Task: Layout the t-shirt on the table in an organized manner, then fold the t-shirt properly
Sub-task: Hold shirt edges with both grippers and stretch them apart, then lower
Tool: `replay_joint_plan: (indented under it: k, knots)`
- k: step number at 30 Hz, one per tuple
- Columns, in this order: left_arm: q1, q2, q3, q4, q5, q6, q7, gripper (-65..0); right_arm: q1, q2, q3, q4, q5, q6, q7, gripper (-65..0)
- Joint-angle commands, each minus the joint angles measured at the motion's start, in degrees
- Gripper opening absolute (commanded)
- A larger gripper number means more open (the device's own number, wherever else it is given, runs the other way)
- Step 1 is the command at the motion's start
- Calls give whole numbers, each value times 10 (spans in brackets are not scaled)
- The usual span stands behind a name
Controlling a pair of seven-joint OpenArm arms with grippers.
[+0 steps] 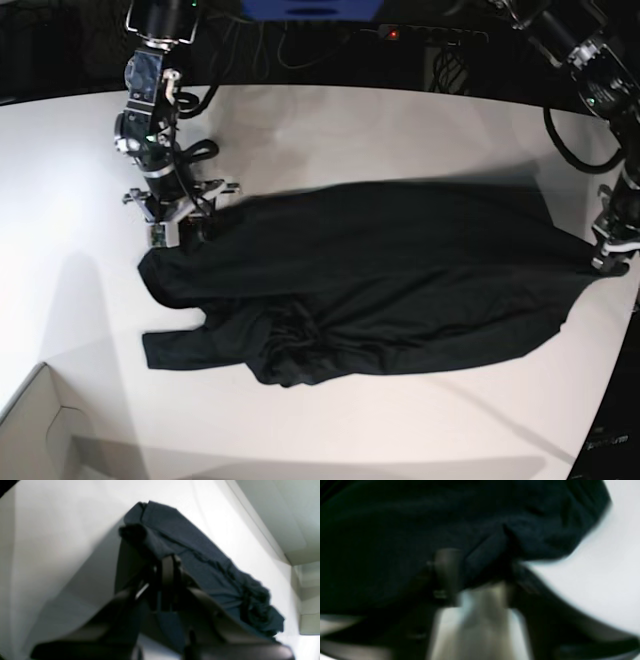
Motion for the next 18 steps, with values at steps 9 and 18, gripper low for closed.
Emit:
replay_joint_plan:
  k: [9,18]
  knots:
    - [-77,-10,2,12,-10,3,-10,-648,96,26,3,94,3,2,2,-650]
    - [-133,-6,4,-59,-3,4,-13,-648,237,42,3,-40,0,2,-21,-650]
